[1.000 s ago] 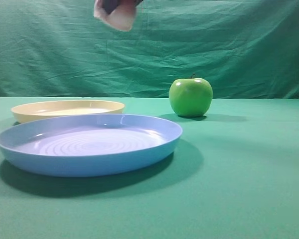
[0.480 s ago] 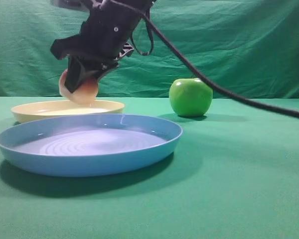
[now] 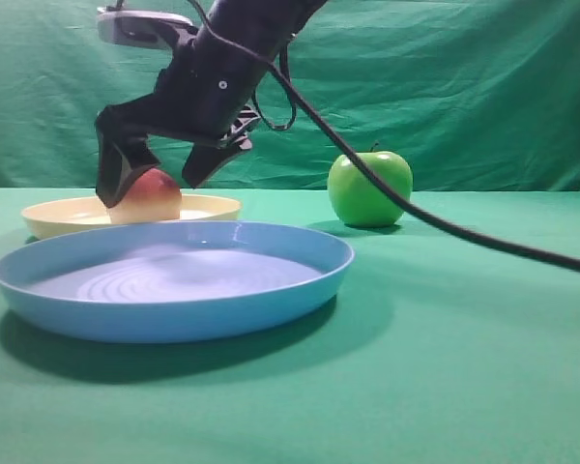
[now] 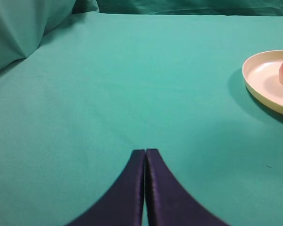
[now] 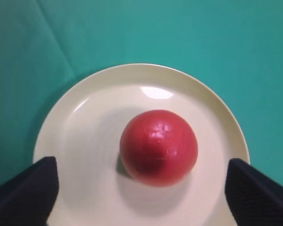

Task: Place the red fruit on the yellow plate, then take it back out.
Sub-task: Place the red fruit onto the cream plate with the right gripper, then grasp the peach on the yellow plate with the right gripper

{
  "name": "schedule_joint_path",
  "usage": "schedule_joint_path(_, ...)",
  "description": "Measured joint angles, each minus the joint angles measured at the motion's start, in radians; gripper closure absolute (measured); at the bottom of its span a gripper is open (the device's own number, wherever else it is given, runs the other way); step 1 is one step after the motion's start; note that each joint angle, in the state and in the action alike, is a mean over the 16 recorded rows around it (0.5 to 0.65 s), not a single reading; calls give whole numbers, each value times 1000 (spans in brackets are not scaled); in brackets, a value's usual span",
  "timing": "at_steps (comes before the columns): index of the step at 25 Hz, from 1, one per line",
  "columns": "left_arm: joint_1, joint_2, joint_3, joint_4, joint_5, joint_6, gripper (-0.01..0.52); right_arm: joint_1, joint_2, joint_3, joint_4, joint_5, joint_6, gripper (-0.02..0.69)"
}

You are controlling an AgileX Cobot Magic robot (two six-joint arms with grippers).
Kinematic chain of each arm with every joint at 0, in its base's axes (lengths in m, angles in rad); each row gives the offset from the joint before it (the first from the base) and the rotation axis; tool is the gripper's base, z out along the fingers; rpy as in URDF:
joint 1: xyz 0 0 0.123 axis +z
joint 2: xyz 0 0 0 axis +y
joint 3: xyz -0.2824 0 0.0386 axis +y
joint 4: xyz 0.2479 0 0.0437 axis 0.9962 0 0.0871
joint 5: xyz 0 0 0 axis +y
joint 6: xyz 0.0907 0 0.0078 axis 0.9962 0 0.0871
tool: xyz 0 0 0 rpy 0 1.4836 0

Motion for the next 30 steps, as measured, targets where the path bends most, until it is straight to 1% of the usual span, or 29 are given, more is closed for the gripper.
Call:
schedule_joint_path(5,0,0,0,0,0,0,514,-29,-106,0,-9,178,48,368)
schedule_joint_path(9,0,0,0,0,0,0,514,-59,-181,-1,-24,310,121,528)
schedule_joint_path(11,0,0,0,0,0,0,514,-76,-215,-1,-32,365,163,590)
schedule_joint_path(13,0,0,0,0,0,0,514,-95,-247,-1,-38,410,205,634)
schedule_joint_path(17,0,0,0,0,0,0,514,-139,-301,-2,-50,473,291,665)
schedule_joint_path(23,0,0,0,0,0,0,514,-223,-365,-2,-62,523,403,665)
schedule_joint_path(30,0,0,0,0,0,0,514,-305,-453,5,-115,539,513,665)
